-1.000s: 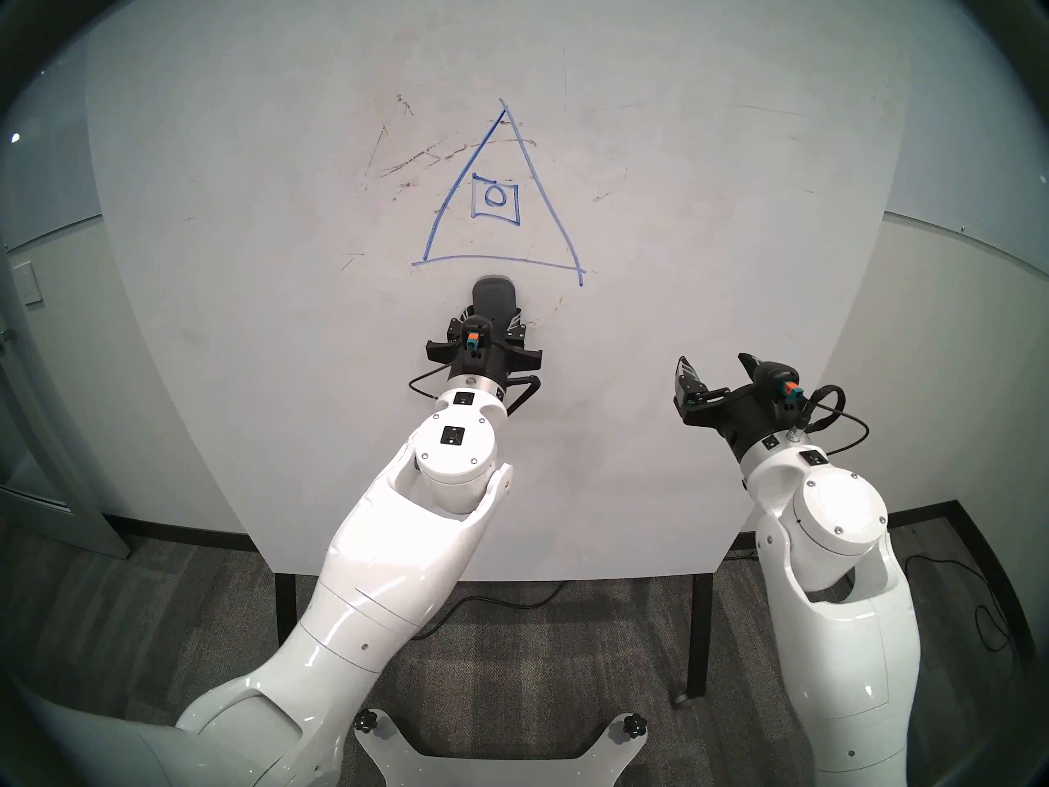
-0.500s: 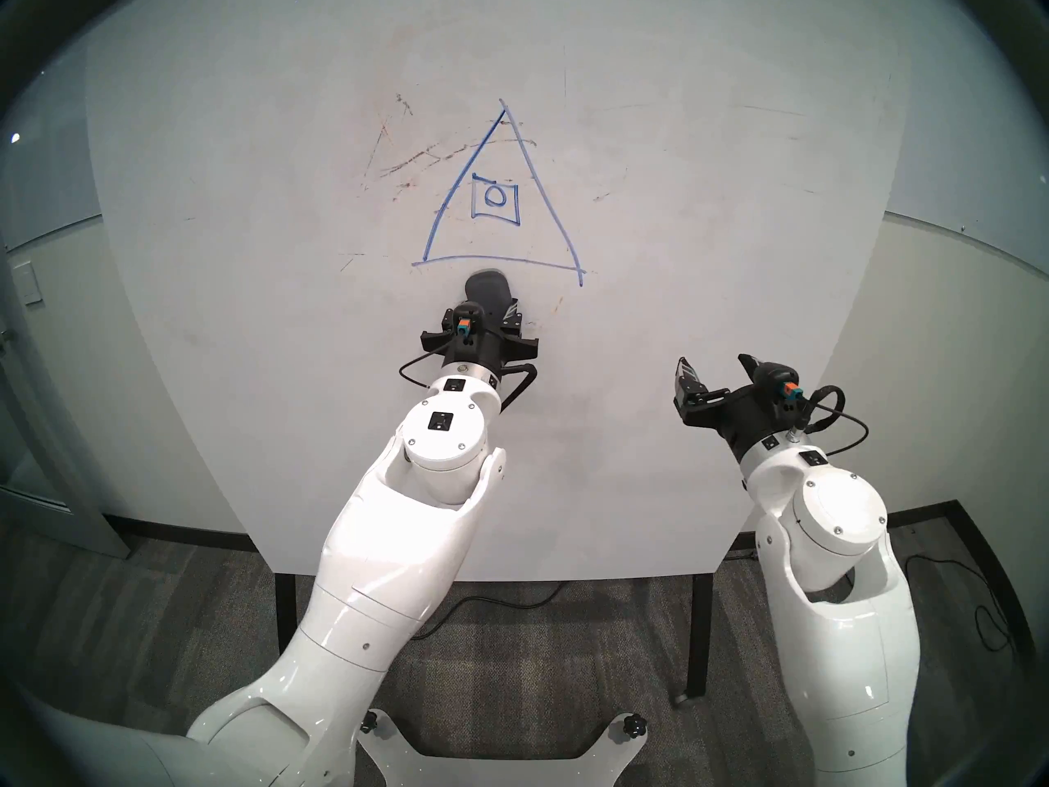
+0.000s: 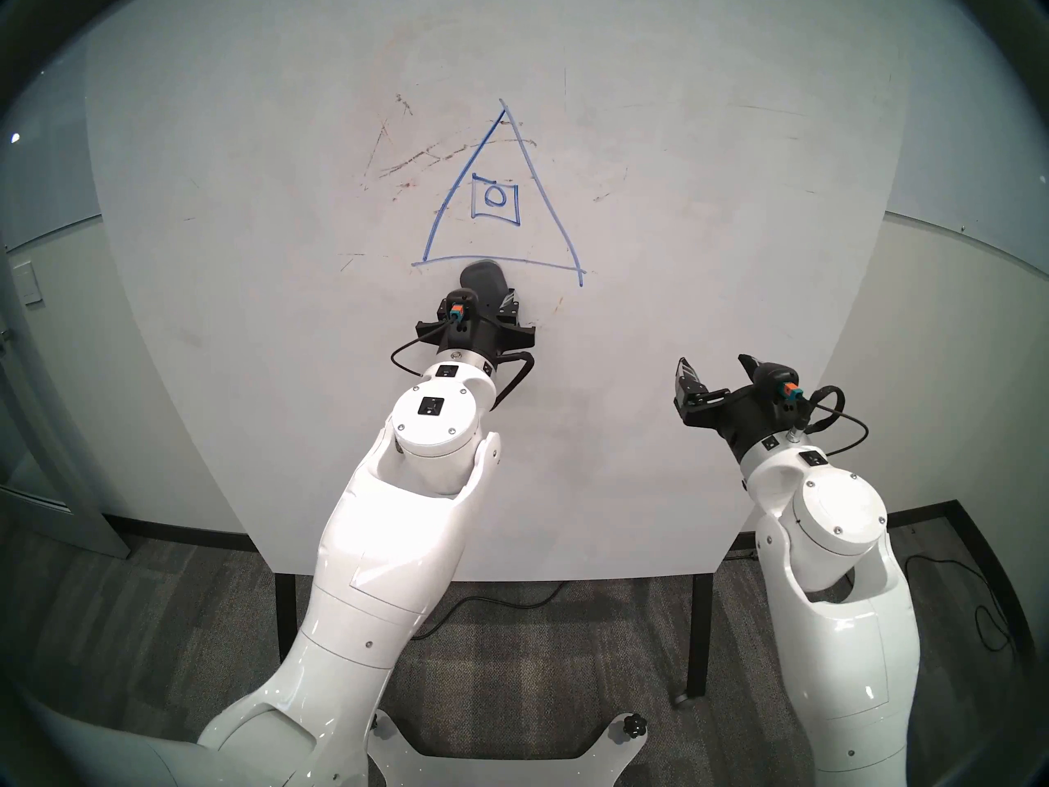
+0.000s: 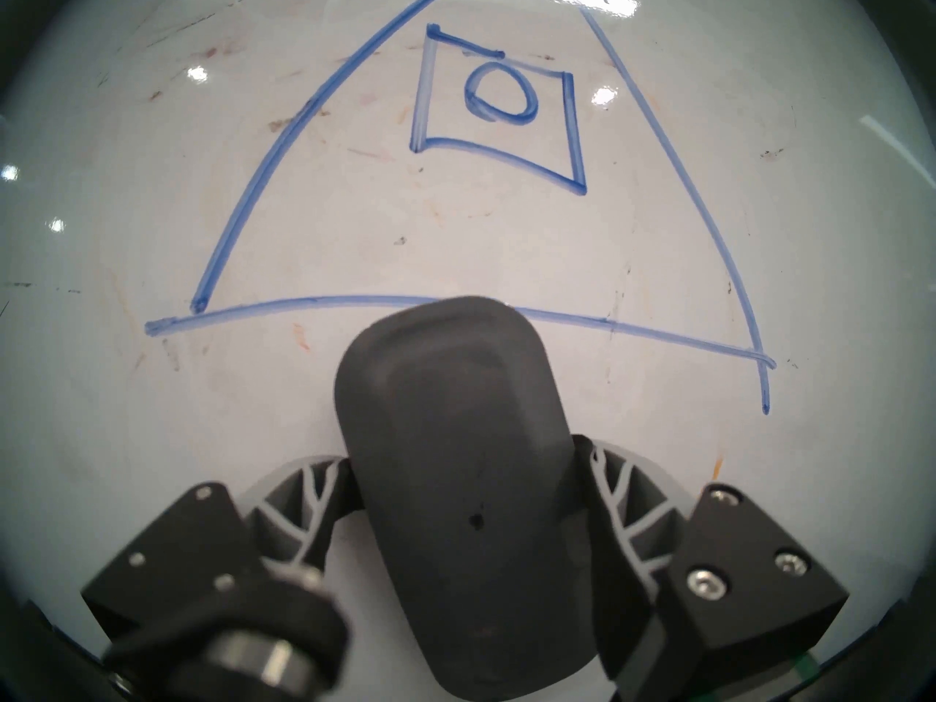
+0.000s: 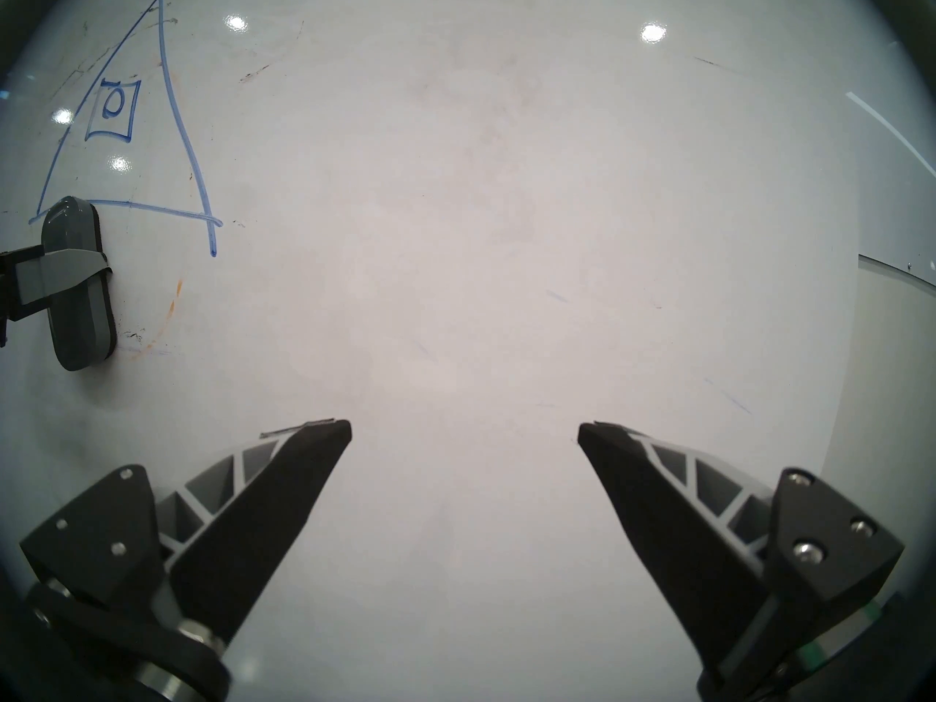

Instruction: Erase all marks on the whiteboard with the eraser

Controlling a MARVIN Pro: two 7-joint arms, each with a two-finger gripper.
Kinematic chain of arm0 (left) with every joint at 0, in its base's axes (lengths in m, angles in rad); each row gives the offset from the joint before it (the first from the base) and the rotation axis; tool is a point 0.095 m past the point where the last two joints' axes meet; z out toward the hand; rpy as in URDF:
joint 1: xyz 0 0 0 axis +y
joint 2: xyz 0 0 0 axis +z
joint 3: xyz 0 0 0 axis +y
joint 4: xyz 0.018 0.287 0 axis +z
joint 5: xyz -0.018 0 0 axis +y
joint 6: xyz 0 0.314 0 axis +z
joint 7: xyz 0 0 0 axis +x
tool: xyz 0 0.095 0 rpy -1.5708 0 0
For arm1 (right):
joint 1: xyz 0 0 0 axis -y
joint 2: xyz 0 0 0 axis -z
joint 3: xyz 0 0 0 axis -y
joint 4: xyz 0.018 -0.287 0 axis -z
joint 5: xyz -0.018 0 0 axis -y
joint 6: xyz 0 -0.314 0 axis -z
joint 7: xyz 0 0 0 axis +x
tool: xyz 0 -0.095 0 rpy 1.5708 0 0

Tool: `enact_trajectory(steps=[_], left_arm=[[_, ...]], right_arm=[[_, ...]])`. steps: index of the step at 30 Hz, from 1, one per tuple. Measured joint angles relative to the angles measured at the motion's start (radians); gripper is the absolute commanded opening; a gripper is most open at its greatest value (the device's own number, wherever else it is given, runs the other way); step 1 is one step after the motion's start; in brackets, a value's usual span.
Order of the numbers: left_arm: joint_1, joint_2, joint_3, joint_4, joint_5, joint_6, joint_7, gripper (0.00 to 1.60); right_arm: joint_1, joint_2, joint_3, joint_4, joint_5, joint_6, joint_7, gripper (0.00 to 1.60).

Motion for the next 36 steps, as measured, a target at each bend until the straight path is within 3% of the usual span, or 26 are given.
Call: enact_trajectory(steps=[36], left_arm=[[-0.066,-0.074,-0.089,-0.108,0.109,0.063,-0.098,0.0]], right_arm=[[0.0,0.0,0.0,0.002,0.0,0.0,0.0,1.6]])
